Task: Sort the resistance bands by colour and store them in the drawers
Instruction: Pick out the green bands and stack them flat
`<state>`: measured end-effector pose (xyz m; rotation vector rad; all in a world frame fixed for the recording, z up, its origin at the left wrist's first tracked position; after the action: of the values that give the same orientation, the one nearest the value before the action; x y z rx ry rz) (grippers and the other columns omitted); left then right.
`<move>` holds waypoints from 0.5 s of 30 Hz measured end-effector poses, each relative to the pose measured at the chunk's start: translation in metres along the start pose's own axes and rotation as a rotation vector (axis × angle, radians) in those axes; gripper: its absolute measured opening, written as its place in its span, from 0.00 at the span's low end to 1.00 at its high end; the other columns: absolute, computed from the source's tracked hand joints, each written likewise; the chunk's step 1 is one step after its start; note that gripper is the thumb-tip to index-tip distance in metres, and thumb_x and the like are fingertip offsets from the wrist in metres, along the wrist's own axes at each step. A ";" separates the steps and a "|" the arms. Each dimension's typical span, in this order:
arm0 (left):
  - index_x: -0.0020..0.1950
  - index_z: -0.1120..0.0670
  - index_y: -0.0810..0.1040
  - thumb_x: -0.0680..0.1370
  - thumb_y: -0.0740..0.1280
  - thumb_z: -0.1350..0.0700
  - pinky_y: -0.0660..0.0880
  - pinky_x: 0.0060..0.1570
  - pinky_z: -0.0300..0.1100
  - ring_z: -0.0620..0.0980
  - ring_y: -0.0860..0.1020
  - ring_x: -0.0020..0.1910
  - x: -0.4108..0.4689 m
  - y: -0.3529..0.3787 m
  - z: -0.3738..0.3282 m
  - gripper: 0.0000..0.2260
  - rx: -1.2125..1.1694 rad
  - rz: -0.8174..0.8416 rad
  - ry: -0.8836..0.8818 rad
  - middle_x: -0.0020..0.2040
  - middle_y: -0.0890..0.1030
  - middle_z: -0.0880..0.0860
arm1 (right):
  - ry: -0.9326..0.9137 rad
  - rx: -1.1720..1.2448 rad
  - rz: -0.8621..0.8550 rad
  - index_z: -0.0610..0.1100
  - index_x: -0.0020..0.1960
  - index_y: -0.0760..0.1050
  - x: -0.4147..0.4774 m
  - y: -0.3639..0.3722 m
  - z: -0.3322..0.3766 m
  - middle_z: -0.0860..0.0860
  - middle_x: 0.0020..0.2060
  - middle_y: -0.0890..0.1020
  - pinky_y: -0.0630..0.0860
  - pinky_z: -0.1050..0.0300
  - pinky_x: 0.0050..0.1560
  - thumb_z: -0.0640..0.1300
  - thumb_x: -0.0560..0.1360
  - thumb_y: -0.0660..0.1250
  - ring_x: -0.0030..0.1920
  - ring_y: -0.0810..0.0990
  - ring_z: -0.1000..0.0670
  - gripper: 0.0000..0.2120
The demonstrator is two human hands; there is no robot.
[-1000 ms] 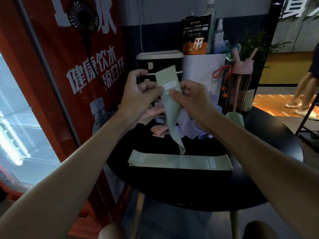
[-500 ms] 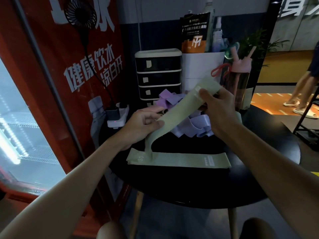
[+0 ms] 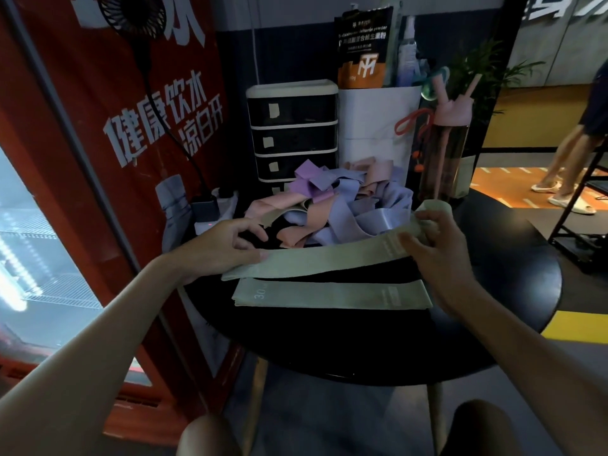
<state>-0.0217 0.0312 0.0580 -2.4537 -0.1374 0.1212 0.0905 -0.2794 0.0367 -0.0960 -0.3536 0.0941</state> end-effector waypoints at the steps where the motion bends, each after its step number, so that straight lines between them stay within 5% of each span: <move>1: 0.59 0.50 0.76 0.78 0.71 0.56 0.77 0.44 0.41 0.50 0.83 0.42 -0.001 -0.002 0.004 0.11 -0.013 -0.001 0.002 0.45 0.86 0.56 | -0.005 -0.026 0.022 0.47 0.58 0.72 -0.002 -0.003 -0.005 0.42 0.39 0.81 0.77 0.51 0.41 0.33 0.75 0.68 0.38 0.78 0.48 0.16; 5: 0.59 0.53 0.76 0.76 0.73 0.61 0.78 0.47 0.52 0.54 0.82 0.44 -0.001 -0.006 0.021 0.13 -0.134 -0.046 -0.046 0.46 0.86 0.59 | -0.057 -0.172 0.071 0.47 0.52 0.76 -0.012 -0.011 -0.017 0.33 0.40 0.79 0.72 0.52 0.38 0.32 0.73 0.67 0.35 0.74 0.41 0.12; 11: 0.49 0.58 0.81 0.73 0.77 0.61 0.76 0.34 0.35 0.50 0.81 0.38 0.000 -0.001 0.036 0.08 -0.171 -0.337 -0.088 0.40 0.84 0.58 | -0.102 -0.309 0.088 0.49 0.45 0.79 -0.025 -0.015 -0.031 0.44 0.33 0.78 0.67 0.65 0.31 0.36 0.75 0.67 0.30 0.70 0.57 0.08; 15: 0.45 0.55 0.82 0.72 0.78 0.59 0.75 0.40 0.39 0.50 0.81 0.39 0.000 0.006 0.041 0.06 -0.052 -0.358 -0.031 0.40 0.84 0.57 | -0.117 -0.352 0.083 0.49 0.48 0.79 -0.031 -0.016 -0.036 0.46 0.33 0.79 0.69 0.68 0.32 0.37 0.76 0.68 0.31 0.72 0.57 0.07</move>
<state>-0.0267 0.0521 0.0228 -2.4356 -0.5956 -0.0012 0.0757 -0.3009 -0.0057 -0.4546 -0.4806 0.1193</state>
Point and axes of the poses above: each hand's wrist, its own x-axis towards the middle knuckle, its own y-axis out of the palm, z = x × y, the point moved 5 cm from there along x, towards the middle knuckle
